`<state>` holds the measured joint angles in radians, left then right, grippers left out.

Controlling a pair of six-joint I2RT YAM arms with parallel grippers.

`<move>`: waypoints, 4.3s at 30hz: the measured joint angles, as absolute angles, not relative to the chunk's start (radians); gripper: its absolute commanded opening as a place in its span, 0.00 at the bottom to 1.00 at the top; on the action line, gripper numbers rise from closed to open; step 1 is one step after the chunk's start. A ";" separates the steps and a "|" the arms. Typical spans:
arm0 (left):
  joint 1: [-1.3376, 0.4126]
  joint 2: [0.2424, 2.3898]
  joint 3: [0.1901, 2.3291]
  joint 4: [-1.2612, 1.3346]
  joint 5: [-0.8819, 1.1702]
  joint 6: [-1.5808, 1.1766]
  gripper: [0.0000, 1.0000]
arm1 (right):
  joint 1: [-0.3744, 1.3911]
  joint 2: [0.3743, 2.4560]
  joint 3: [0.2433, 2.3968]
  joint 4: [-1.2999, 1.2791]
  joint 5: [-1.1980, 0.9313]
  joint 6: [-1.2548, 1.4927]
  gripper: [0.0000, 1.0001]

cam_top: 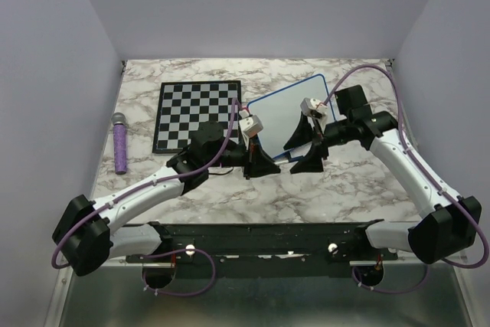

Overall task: Write a sentence on the whiteboard
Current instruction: Open the whiteboard marker at the center of the board, then place the pen cap at the center of the board.

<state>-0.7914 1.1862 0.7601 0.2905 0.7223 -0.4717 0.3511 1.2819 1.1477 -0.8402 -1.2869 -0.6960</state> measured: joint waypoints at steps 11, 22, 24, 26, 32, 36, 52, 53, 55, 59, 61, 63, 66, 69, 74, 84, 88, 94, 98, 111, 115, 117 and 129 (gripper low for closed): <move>-0.781 0.999 0.614 0.121 0.421 -0.428 0.00 | 0.037 1.188 1.274 -0.586 -1.078 -0.444 1.00; -0.779 0.798 0.449 0.176 0.043 -0.459 0.00 | -0.063 1.417 1.112 -0.282 -0.877 -0.236 1.00; -0.776 0.798 0.433 0.187 0.015 -0.466 0.00 | -0.093 1.468 1.129 -0.280 -0.877 -0.236 1.00; -0.768 0.798 0.417 0.203 -0.005 -0.477 0.00 | -0.114 1.510 1.156 -0.279 -0.876 -0.239 1.00; -0.747 0.799 0.395 0.258 0.017 -0.482 0.00 | -0.123 1.546 1.232 -0.432 -1.012 -0.469 0.94; -0.746 0.849 0.444 0.248 0.137 -0.437 0.00 | -0.029 1.535 1.322 -0.866 -1.143 -1.064 0.94; -0.797 1.084 0.710 0.082 0.485 -0.235 0.00 | 0.364 1.288 1.224 -1.023 -1.184 -1.290 0.71; -0.801 1.089 0.712 0.079 0.491 -0.233 0.00 | 0.375 1.297 1.224 -1.014 -1.173 -1.277 0.68; -0.804 1.098 0.712 0.078 0.503 -0.231 0.00 | 0.406 1.320 1.224 -1.006 -1.151 -1.248 0.61; -0.805 1.100 0.712 0.081 0.519 -0.231 0.00 | 0.449 1.357 1.223 -0.997 -1.112 -1.214 0.56; -0.805 1.100 0.712 0.083 0.524 -0.232 0.00 | 0.462 1.367 1.220 -0.991 -1.093 -1.197 0.52; -0.805 1.100 0.712 0.086 0.529 -0.232 0.00 | 0.469 1.371 1.217 -0.986 -1.078 -1.185 0.38; -0.806 1.100 0.712 0.089 0.537 -0.234 0.00 | 0.474 1.374 1.216 -0.975 -1.057 -1.172 0.09; -0.808 1.100 0.710 0.088 0.540 -0.236 0.00 | 0.477 1.377 1.215 -0.969 -1.047 -1.163 0.01; -0.808 1.094 0.706 0.081 0.540 -0.227 0.00 | 0.479 1.373 1.213 -0.964 -1.023 -1.160 0.01; -0.808 0.989 0.697 0.012 0.508 -0.161 0.00 | 0.268 1.335 1.135 -0.973 -0.951 -1.255 0.01; -0.812 0.982 0.696 0.012 0.467 -0.173 0.00 | 0.200 1.332 1.063 -0.935 -0.892 -1.237 0.01; -0.812 0.869 0.510 0.151 0.264 -0.331 0.00 | 0.197 1.301 0.777 -0.697 -0.698 -1.042 0.04; -0.812 0.787 0.388 0.218 0.102 -0.436 0.00 | 0.197 1.291 0.706 -0.599 -0.597 -0.948 0.12; -0.812 0.751 0.356 0.283 -0.084 -0.511 0.00 | 0.197 1.437 0.741 -0.465 -0.461 -0.831 0.31; -0.812 0.739 0.352 0.285 -0.097 -0.513 0.00 | 0.197 1.438 0.746 -0.467 -0.456 -0.820 0.48; -0.812 0.735 0.352 0.286 -0.098 -0.513 0.00 | 0.195 1.436 0.759 -0.474 -0.456 -0.815 0.52; -0.812 0.726 0.313 0.344 -0.096 -0.492 0.00 | -0.004 1.443 1.145 -0.651 -0.676 -0.793 0.61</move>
